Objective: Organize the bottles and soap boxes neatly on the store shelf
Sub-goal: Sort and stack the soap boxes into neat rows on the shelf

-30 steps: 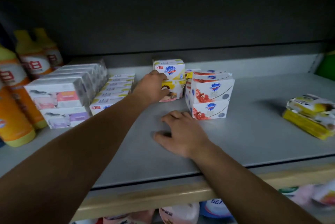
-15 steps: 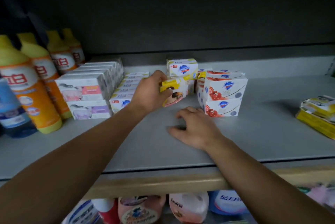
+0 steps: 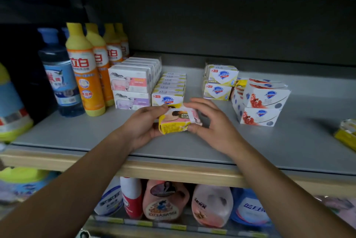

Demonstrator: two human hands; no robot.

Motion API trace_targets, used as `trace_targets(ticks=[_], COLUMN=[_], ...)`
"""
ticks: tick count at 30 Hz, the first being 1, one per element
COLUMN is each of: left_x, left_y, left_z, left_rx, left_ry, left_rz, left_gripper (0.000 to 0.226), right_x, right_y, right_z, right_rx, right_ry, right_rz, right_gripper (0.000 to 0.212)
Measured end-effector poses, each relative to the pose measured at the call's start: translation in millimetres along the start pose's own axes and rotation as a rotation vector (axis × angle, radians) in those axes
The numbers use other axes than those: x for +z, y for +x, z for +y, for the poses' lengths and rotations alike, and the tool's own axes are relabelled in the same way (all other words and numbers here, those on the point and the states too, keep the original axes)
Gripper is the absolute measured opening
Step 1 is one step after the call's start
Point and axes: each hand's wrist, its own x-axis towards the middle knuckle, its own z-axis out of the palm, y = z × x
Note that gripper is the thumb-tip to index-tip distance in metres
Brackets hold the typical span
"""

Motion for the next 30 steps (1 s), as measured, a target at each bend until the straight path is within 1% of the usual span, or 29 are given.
trace_targets(ticks=[4,6,8,9,11,12,13,14,15,16,17,20,23,24,25,26,28,29,30], left_x=[2,3,4,5,8,9,10,10,10,10,10,11,11,11,11,11,10,10,9], left_y=[1,-1,-5,-7,-8,-7,-6,-5,-5,-4,-3,-2,-3,-3,-3,-4,-5,-6,-8], left_z=[0,-2,-4,-6,-6,-6,-6,-5,-5,-6,-7,-8,-8,-8,-9,-9,-8,-6,-4], left_rx=[-0.001,0.031,0.092,0.122,0.151,0.151,0.148,0.146,0.147,0.151,0.158,0.172,0.171,0.172,0.177,0.184,0.185,0.171,0.151], left_ry=[0.056,0.059,0.122,0.172,0.240,0.248,0.248,0.251,0.263,0.288,0.317,0.379,0.400,0.402,0.396,0.379,0.294,0.233,0.178], left_rz=[0.053,0.004,-0.082,-0.109,-0.096,-0.074,-0.047,-0.021,0.002,0.022,0.034,0.038,0.052,0.054,0.054,0.052,0.044,0.034,0.017], left_gripper=[0.030,0.034,0.032,0.030,0.031,0.037,0.043,0.048,0.051,0.053,0.055,0.059,0.059,0.060,0.059,0.058,0.051,0.049,0.048], right_x=[9,9,8,8,7,7,7,7,8,8,9,8,9,10,10,9,9,9,9], right_y=[-2,-1,0,0,-2,-3,-4,-5,-5,-6,-6,-5,-6,-5,-5,-5,-6,-6,-7], right_z=[0,2,4,4,4,3,4,4,5,5,6,3,6,5,4,2,3,3,3], right_rx=[0.107,0.216,0.294,0.302,0.301,0.305,0.300,0.297,0.294,0.294,0.295,0.321,0.338,0.344,0.341,0.339,0.300,0.265,0.224], right_ry=[0.089,0.106,0.081,0.067,0.056,0.074,0.100,0.122,0.128,0.128,0.124,0.131,0.114,0.121,0.122,0.124,0.129,0.109,0.071], right_rz=[0.106,0.131,0.162,0.178,0.191,0.183,0.163,0.137,0.124,0.130,0.147,0.185,0.166,0.171,0.175,0.184,0.216,0.237,0.262], right_gripper=[0.033,0.025,0.021,0.019,0.020,0.020,0.015,0.007,0.006,0.015,0.018,0.005,0.035,0.040,0.040,0.034,0.015,0.017,0.025])
